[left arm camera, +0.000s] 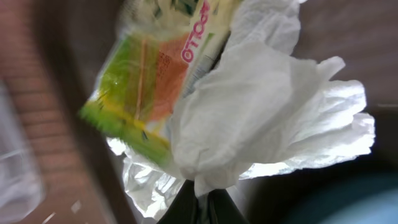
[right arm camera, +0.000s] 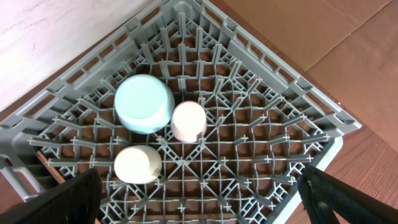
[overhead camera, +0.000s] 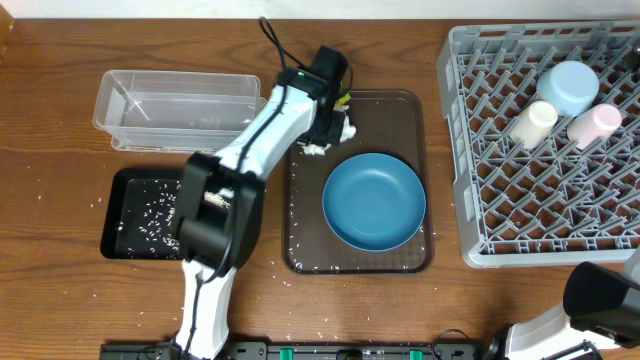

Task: Sort waste into correct bins and load items into the dishwasher rack
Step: 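Lift the tissue and drop it into the clear plastic bin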

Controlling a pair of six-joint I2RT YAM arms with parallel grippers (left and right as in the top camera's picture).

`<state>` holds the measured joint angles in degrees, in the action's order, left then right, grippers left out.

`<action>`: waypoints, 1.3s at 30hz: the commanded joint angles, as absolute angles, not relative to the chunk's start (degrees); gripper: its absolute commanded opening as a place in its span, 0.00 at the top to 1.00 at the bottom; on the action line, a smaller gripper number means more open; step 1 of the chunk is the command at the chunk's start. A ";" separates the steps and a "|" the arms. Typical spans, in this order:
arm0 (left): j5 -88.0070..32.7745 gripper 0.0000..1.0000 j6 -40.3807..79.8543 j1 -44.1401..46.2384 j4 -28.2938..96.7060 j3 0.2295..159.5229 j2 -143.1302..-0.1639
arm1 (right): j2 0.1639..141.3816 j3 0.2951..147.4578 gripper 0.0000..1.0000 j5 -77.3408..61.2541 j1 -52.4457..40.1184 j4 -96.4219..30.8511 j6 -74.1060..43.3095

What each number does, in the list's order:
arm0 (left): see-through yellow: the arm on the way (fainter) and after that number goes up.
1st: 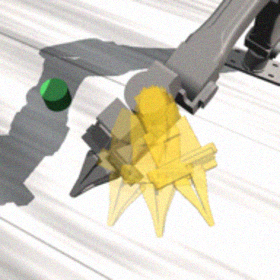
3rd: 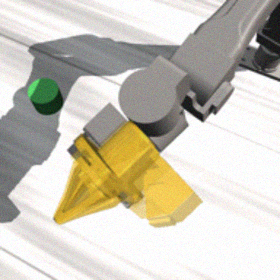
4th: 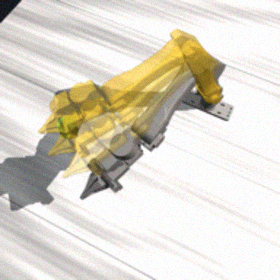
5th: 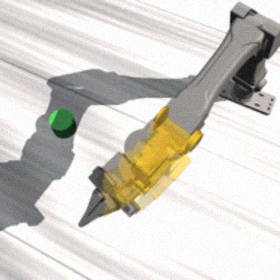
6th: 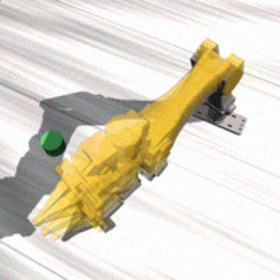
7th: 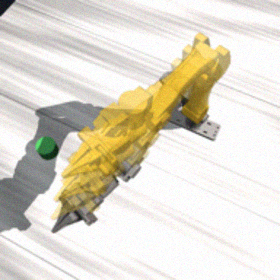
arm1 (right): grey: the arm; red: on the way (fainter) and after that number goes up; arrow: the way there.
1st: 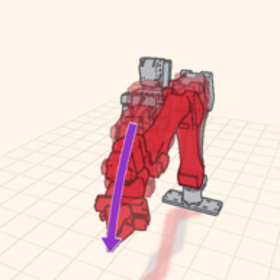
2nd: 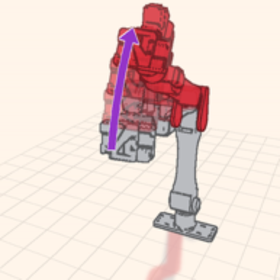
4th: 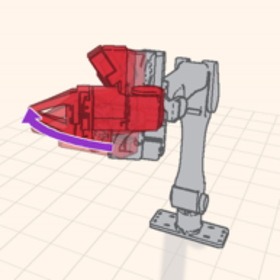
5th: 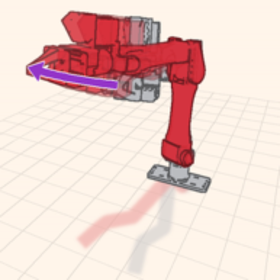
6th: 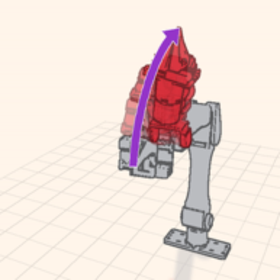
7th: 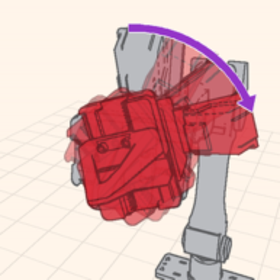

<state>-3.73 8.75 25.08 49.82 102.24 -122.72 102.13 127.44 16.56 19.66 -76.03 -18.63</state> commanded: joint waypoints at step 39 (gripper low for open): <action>4.19 0.54 26.85 1.34 51.59 102.21 -111.07 | 102.43 127.48 0.01 17.56 19.86 -76.09 -17.96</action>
